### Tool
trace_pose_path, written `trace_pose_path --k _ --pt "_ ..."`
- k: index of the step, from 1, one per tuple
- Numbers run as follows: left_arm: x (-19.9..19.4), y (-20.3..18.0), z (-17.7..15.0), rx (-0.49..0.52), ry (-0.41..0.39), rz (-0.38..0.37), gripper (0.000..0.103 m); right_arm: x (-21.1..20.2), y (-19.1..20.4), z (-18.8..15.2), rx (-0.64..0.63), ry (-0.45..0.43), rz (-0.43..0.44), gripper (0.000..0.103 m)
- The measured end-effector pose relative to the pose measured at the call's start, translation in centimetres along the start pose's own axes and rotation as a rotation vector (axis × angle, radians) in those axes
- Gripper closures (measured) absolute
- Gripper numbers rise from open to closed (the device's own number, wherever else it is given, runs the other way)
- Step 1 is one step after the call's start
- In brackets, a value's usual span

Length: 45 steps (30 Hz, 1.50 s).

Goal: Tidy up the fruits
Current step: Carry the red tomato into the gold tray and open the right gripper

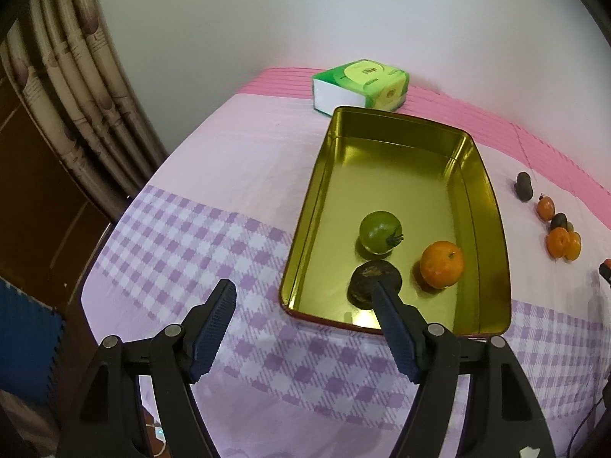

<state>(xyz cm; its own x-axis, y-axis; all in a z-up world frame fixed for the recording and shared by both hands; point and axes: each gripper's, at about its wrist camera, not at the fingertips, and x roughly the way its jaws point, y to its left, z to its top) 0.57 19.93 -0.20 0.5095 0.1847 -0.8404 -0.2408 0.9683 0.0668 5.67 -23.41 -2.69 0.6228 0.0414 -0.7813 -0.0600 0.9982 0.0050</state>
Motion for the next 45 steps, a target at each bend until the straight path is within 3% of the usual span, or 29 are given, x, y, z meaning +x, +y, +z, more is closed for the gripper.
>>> trace_pose_path --k 7,14,21,28,45 --pt "0.0 1.0 -0.2 -0.038 0.017 -0.031 0.033 -2.3 7.7 1.9 -0.125 -0.025 0.154 0.072" --pt "-0.2 2.0 0.0 -0.065 0.003 0.004 0.032 -3.8 17.1 3.0 -0.260 -0.010 0.334 0.072" --pt "-0.1 3.0 0.3 -0.100 0.004 0.018 0.031 -4.0 24.5 3.4 -0.376 0.010 0.433 0.072" --pt "0.2 3.5 0.2 -0.118 0.021 0.016 0.029 -2.5 28.3 1.9 -0.451 0.068 0.458 0.072" --pt "0.7 3.6 0.1 -0.122 0.033 0.027 0.028 -0.1 30.5 0.5 -0.516 0.087 0.417 0.072"
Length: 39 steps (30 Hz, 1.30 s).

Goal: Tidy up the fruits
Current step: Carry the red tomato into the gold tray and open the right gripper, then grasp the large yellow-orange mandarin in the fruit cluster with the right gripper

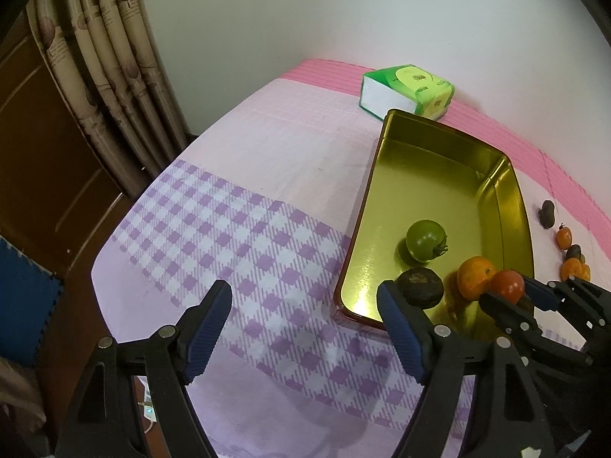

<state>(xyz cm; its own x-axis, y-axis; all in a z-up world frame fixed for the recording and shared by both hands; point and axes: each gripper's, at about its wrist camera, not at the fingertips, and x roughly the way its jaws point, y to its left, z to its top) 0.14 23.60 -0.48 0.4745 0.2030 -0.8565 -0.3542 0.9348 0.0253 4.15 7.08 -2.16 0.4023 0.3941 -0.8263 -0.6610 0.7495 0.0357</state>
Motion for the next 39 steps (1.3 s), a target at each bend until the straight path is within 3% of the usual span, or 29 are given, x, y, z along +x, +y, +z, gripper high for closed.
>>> trace_pose_path --k 16,21,24,31,39 --pt "0.1 -0.5 -0.1 0.018 0.000 -0.006 0.027 0.4 -0.2 -0.4 0.015 0.006 -0.006 0.071" --pt "0.0 -0.6 -0.1 0.028 0.000 -0.007 0.027 -0.4 -0.6 -0.2 0.032 -0.019 -0.012 0.060" --pt "0.0 -0.7 -0.1 0.033 -0.004 -0.011 0.027 -1.9 -1.1 -0.2 0.062 -0.062 -0.002 0.060" --pt "-0.9 -1.4 -0.1 0.055 -0.053 -0.030 0.027 -5.8 -5.6 -1.7 0.170 -0.153 -0.086 0.059" --pt "-1.8 -2.7 -0.1 0.095 -0.121 -0.044 0.027 -8.6 -15.0 -7.8 0.330 -0.119 -0.277 0.056"
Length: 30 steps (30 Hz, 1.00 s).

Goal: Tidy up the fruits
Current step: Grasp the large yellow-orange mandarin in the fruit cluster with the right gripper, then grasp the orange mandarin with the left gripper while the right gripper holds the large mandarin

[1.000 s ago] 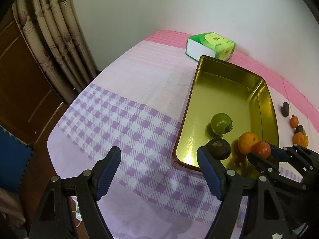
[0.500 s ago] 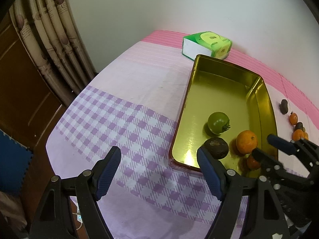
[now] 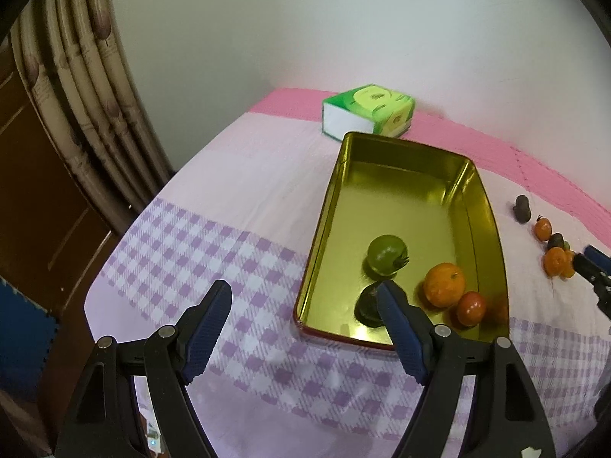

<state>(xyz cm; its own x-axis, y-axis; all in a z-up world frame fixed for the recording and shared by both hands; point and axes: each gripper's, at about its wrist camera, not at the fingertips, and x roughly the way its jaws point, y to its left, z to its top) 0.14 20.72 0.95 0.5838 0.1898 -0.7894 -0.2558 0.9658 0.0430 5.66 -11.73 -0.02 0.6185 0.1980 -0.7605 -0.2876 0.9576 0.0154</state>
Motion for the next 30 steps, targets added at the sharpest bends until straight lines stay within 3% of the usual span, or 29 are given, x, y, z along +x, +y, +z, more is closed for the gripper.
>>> trace_pose_path --k 5,12,30 --pt "-0.3 -1.4 -0.1 0.044 -0.025 -0.014 0.026 0.9 -3.6 -2.3 0.027 0.053 -0.025 0.056" --pt "-0.2 -3.6 -0.4 0.107 -0.016 -0.016 0.026 3.6 -4.0 -2.9 0.044 0.080 -0.004 0.056" --pt "-0.6 -9.7 -0.3 0.214 0.004 -0.077 0.026 6.2 -4.6 -2.0 0.031 0.040 0.008 0.067"
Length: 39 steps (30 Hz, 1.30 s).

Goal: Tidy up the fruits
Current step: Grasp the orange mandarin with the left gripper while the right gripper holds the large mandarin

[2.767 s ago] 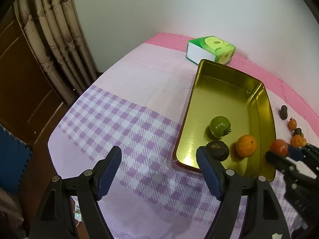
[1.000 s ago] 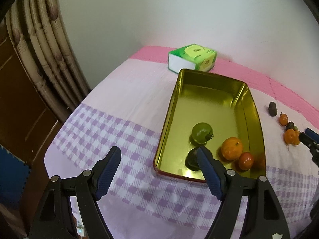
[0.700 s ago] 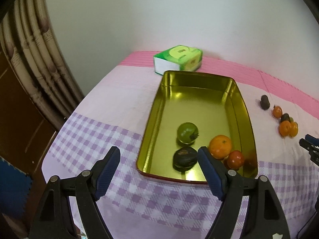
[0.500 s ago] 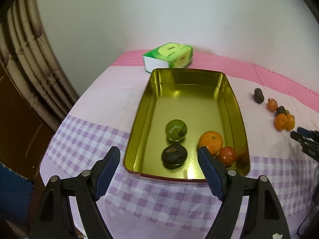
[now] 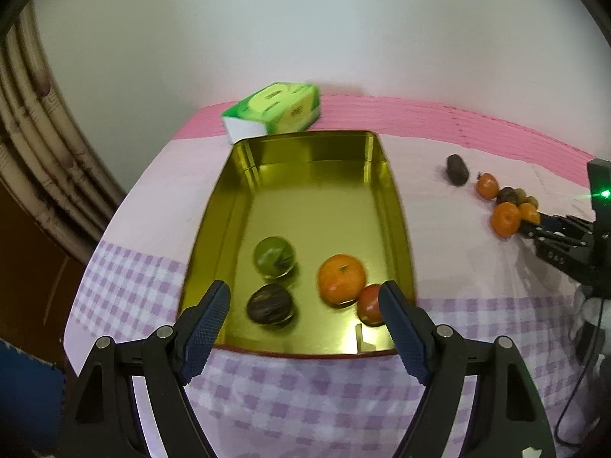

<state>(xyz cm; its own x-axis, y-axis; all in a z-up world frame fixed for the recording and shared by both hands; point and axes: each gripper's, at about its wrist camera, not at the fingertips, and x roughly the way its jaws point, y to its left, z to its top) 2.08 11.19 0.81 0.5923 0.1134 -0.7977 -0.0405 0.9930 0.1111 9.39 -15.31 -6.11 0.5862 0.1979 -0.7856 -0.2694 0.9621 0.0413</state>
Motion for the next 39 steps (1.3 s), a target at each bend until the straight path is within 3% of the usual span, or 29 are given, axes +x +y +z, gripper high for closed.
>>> trace_pose_path --k 12,21,28,39 --pt "0.4 -7.8 2.0 0.102 -0.017 -0.121 0.026 -2.1 -3.5 -2.3 0.058 -0.005 -0.051 0.067" --pt "3.5 -13.7 3.3 0.140 0.008 -0.222 0.026 -2.7 -7.8 -3.0 0.097 -0.007 -0.134 0.067" --pt "5.9 -16.9 4.1 0.149 0.054 -0.279 0.026 -2.9 -10.9 -3.2 0.152 -0.007 -0.167 0.067" --pt "8.5 -19.5 3.9 0.171 0.093 -0.324 0.030 -2.8 -10.8 -3.2 0.150 -0.006 -0.170 0.067"
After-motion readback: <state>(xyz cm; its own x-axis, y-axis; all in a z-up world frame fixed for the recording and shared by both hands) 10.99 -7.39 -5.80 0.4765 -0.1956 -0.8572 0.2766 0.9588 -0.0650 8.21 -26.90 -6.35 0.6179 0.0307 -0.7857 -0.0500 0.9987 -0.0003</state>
